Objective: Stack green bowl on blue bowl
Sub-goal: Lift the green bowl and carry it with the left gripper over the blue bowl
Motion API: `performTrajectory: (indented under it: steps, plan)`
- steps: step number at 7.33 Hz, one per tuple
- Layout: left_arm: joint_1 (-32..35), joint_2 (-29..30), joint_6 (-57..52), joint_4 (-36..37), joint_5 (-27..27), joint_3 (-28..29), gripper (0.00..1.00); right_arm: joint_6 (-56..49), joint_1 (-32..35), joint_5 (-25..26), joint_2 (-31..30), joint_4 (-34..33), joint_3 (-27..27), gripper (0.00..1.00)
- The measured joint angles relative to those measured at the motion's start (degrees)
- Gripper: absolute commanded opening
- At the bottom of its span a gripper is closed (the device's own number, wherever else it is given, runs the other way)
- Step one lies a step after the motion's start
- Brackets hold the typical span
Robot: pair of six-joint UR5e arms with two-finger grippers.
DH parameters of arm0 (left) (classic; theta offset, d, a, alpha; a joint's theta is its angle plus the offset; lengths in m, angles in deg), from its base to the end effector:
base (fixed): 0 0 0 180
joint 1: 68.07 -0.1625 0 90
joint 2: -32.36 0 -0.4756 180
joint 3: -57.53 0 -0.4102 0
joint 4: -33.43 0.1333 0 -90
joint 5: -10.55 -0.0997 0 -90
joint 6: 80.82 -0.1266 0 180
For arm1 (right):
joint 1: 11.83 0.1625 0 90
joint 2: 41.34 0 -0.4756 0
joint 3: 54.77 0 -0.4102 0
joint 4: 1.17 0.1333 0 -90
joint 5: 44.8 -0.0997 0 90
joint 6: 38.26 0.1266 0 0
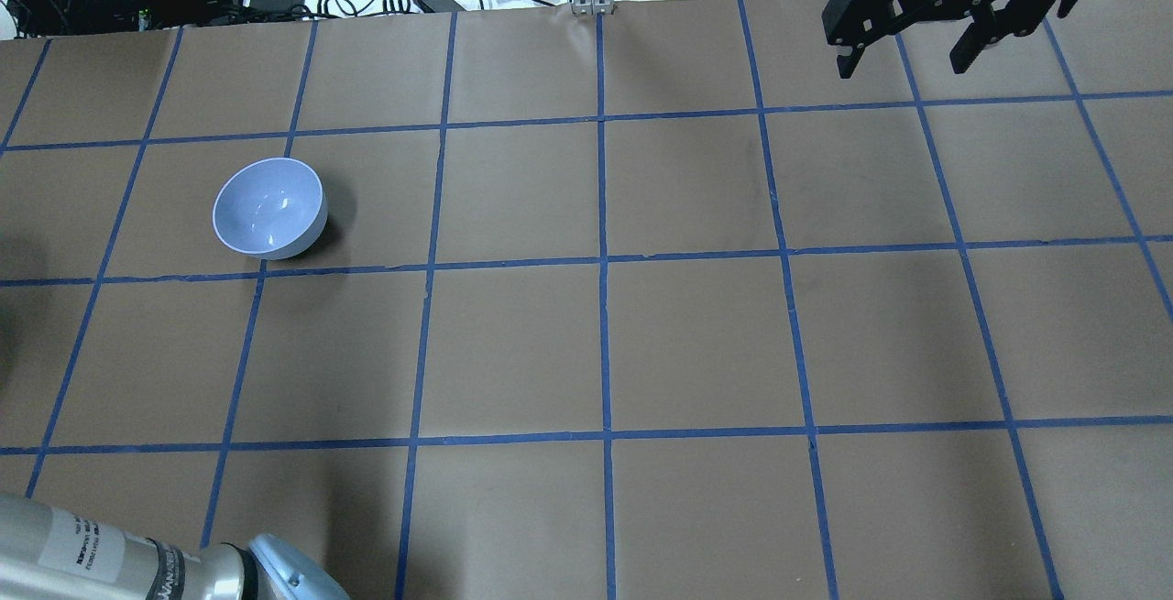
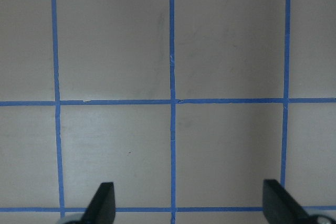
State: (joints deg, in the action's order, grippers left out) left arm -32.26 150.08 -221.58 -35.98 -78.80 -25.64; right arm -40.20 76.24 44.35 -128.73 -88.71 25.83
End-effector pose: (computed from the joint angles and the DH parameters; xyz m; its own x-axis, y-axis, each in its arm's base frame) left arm 0.4917 -0.5209 0.3101 -0.0599 0.9982 -0.0055 0.9981 0.0598 -0.0112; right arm 0.1170 -0.5422 0.5674 -0.9999 -0.0012 -0.0122 -0.0003 0.9971 -0.0760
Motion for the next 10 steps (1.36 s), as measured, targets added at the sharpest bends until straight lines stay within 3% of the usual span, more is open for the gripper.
performTrajectory:
  steps: [3,6,8,10]
  plan:
    - [12.49,-6.99,13.08,-4.45,0.2,-0.92,0.0,0.05,0.0,-0.03,-0.02,0.0,0.0,1.0]
    - [24.1,-13.11,28.93,-3.53,0.42,-8.47,0.0,0.09,0.0,-0.03,-0.05,0.0,0.0,1.0]
    - [31.15,-15.66,37.28,2.69,0.06,-14.65,0.0,0.09,0.0,-0.03,-0.05,0.0,0.0,1.0]
    - [34.42,-16.22,39.92,14.93,-0.13,-23.19,0.0,0.03,0.0,-0.03,-0.05,0.0,0.0,1.0]
